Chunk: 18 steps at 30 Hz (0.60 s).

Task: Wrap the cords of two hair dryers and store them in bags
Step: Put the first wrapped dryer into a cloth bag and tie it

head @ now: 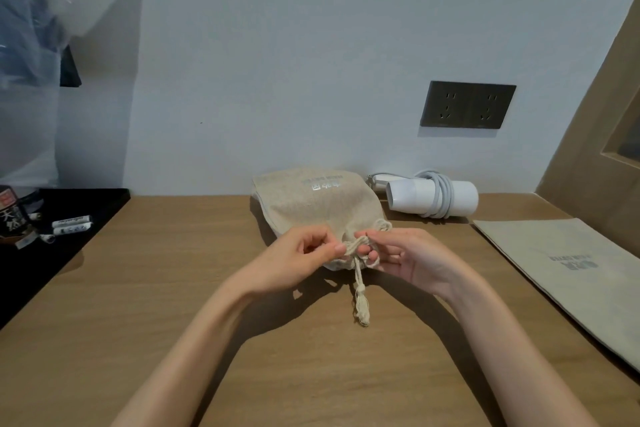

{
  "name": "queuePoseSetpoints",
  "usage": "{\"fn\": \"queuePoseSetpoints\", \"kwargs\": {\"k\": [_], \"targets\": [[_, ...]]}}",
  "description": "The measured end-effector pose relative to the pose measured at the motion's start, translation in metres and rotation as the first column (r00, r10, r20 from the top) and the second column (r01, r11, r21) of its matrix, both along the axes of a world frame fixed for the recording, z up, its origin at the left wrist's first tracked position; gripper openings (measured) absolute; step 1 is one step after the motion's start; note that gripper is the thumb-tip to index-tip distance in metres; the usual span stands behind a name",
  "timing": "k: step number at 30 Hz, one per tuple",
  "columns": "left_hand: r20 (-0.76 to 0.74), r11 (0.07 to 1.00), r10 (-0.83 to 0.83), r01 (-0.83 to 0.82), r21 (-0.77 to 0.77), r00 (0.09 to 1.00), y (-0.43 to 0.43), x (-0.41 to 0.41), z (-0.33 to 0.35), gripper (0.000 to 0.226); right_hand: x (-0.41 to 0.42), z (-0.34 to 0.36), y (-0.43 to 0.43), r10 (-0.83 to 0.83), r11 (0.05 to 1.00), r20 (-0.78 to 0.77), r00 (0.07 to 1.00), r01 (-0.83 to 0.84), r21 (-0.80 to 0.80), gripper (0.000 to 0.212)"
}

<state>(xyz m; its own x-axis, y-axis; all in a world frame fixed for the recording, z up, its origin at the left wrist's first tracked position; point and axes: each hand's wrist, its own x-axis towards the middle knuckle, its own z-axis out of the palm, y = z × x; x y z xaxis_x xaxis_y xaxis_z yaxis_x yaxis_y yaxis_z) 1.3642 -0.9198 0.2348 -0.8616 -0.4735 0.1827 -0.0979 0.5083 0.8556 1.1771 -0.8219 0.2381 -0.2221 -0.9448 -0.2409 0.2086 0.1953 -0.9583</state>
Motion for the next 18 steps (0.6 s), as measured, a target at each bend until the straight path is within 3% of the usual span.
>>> {"fn": "queuePoseSetpoints", "kwargs": {"k": [6, 12, 15, 18], "targets": [[0.108, 0.995, -0.097, 0.098, -0.012, 0.989, 0.003, 0.001, 0.002, 0.014, 0.003, -0.001, 0.0, -0.057, 0.997, 0.245, 0.968, 0.041, 0.071, 0.026], [0.324, 0.962, -0.27, 0.238, 0.135, 0.907, 0.004, 0.004, 0.0, 0.028, 0.001, -0.002, 0.0, -0.059, 0.998, 0.065, 0.996, 0.06, -0.017, 0.028], [0.237, 0.997, -0.075, 0.072, 0.019, 0.969, 0.008, -0.001, 0.003, 0.031, -0.001, -0.002, 0.001, -0.028, 0.997, -0.037, 0.999, 0.025, -0.068, 0.034], [-0.05, 0.93, 0.3, -0.304, -0.208, 0.953, 0.001, -0.006, 0.0, 0.025, 0.0, -0.002, 0.003, 0.008, 0.994, -0.123, 0.992, -0.02, -0.103, 0.032]]}}
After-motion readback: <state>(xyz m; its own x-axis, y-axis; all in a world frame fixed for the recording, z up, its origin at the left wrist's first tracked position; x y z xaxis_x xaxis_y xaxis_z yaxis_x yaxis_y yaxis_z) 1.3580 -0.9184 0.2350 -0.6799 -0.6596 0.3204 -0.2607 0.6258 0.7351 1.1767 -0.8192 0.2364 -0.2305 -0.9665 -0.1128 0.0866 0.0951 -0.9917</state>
